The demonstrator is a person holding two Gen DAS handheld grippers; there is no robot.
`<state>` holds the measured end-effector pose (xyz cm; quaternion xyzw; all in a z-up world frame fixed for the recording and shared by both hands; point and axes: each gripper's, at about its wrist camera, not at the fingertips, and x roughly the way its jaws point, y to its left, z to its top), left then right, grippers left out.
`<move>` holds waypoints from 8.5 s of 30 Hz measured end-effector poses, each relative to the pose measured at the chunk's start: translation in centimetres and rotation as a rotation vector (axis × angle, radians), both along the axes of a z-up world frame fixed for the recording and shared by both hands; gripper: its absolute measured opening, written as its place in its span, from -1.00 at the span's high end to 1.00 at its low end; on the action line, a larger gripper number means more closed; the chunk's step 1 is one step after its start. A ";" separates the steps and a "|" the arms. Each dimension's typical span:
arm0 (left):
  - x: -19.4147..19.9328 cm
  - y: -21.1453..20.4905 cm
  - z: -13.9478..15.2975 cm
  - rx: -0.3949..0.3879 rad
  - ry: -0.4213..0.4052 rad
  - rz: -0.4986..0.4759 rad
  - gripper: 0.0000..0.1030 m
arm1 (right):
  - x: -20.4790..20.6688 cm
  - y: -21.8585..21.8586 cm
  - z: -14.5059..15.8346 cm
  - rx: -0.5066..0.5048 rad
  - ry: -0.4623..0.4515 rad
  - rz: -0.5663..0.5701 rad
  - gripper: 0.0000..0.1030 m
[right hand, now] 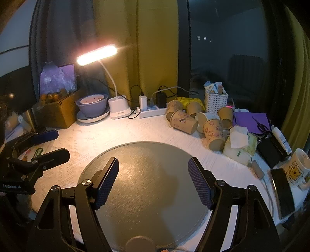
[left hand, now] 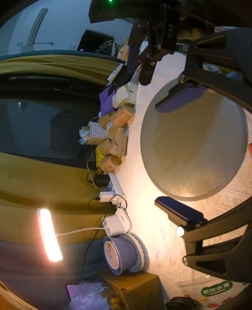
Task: Flip cup upright
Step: 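Move the left tool toward the tipped-over pink-printed paper cups, then close the left gripper on a lying pink-printed paper cup and lift it, then carry the cup over the mat while the right tool approaches its rim, then grasp the cup rim with the right gripper while the left gripper releases it, then lower the cup upright onto the grey mat with the right gripper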
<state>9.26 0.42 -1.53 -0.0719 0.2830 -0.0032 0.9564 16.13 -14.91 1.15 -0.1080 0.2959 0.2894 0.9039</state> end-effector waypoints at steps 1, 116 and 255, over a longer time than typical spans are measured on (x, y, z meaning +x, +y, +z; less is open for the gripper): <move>0.4 0.1 0.0 0.002 0.004 0.000 -0.73 | 0.4 -0.2 0.1 0.000 0.000 -0.003 -0.49; 20.8 1.9 -0.3 -0.083 0.072 -0.090 -0.20 | 18.4 0.7 -0.5 -0.014 0.055 -0.160 -0.49; 1.2 1.7 -9.4 -0.127 0.197 0.046 -0.46 | 2.6 6.3 -8.1 -0.134 0.108 0.051 -0.41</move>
